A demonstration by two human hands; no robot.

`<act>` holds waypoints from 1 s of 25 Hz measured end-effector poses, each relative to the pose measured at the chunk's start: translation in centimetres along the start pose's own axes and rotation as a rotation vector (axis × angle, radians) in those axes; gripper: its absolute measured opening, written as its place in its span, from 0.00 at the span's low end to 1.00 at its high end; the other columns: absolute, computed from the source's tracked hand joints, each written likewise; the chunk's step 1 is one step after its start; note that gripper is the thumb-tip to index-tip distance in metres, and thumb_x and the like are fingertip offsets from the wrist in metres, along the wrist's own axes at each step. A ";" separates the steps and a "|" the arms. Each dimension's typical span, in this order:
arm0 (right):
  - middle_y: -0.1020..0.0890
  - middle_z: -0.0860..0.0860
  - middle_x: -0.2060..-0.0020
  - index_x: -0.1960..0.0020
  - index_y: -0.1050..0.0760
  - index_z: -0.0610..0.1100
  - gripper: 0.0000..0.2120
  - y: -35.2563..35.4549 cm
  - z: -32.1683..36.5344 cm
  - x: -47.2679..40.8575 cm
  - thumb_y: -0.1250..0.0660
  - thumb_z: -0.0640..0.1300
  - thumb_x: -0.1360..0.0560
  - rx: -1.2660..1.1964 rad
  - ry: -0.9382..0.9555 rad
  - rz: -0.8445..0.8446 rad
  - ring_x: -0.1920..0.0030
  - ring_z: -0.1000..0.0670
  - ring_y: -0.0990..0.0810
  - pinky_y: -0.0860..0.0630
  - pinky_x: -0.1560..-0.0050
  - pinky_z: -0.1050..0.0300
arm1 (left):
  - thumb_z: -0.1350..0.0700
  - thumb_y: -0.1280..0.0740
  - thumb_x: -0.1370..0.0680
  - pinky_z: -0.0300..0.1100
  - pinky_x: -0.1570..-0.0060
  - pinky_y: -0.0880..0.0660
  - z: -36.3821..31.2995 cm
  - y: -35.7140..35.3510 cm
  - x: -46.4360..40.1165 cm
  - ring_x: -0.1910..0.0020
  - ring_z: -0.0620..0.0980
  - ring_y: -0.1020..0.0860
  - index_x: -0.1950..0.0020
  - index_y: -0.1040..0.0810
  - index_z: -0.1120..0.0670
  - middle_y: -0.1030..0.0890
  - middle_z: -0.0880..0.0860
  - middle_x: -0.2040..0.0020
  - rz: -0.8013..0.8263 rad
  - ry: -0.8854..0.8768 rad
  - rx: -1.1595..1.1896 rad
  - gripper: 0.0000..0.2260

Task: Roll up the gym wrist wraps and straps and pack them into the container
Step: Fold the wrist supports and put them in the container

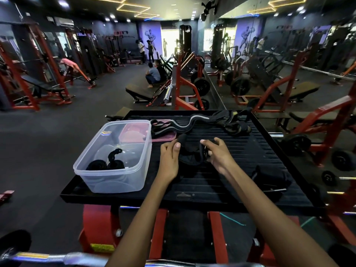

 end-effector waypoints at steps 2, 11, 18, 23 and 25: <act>0.24 0.45 0.47 0.31 0.39 0.41 0.28 0.0 0.4 -0.2 0.33 0.33 0.28 -0.007 0.105 -0.112 0.52 0.48 0.23 0.25 0.52 0.51 | 0.65 0.46 0.20 0.36 0.31 0.39 -0.6 -0.2 -0.1 0.35 0.49 0.31 0.30 0.33 0.56 0.30 0.56 0.33 0.054 -0.098 -0.085 0.19; 0.28 0.43 0.50 0.36 0.39 0.41 0.25 -1.2 2.3 0.6 0.36 0.26 0.28 -0.294 0.198 -0.030 0.57 0.51 0.21 0.23 0.53 0.60 | 0.58 0.35 0.25 0.51 0.54 0.25 -2.5 -0.4 -2.4 0.49 0.55 0.24 0.50 0.27 0.54 0.28 0.53 0.46 0.047 -0.128 -0.575 0.05; 0.41 0.49 0.36 0.32 0.36 0.44 0.36 -2.5 1.9 4.0 0.23 0.51 0.34 0.794 0.441 0.016 0.37 0.53 0.35 0.35 0.36 0.63 | 0.54 0.41 0.21 0.48 0.55 0.29 -4.4 1.9 -3.3 0.48 0.60 0.24 0.46 0.29 0.55 0.22 0.56 0.47 -0.138 -0.109 -0.443 0.07; 0.31 0.47 0.41 0.33 0.36 0.49 0.38 -1.5 -1.0 2.8 0.22 0.45 0.38 0.702 0.261 -0.045 0.47 0.49 0.25 0.25 0.44 0.57 | 0.63 0.41 0.26 0.47 0.46 0.26 -3.3 2.2 -3.5 0.44 0.58 0.22 0.33 0.29 0.47 0.19 0.56 0.44 -0.053 -0.048 -0.507 0.23; 0.26 0.44 0.42 0.33 0.37 0.49 0.37 -1.4 -1.9 2.0 0.24 0.39 0.37 0.388 0.125 0.017 0.50 0.48 0.21 0.21 0.49 0.53 | 0.65 0.41 0.28 0.49 0.46 0.26 -3.4 1.9 -3.6 0.43 0.57 0.23 0.31 0.32 0.44 0.19 0.55 0.43 0.000 -0.078 -0.610 0.28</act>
Point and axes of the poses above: each hand's wrist, its own x-axis away from the middle knuckle, its own y-axis out of the back of the hand, z = x × y, the point moved 7 cm from there along -x, towards the middle knuckle
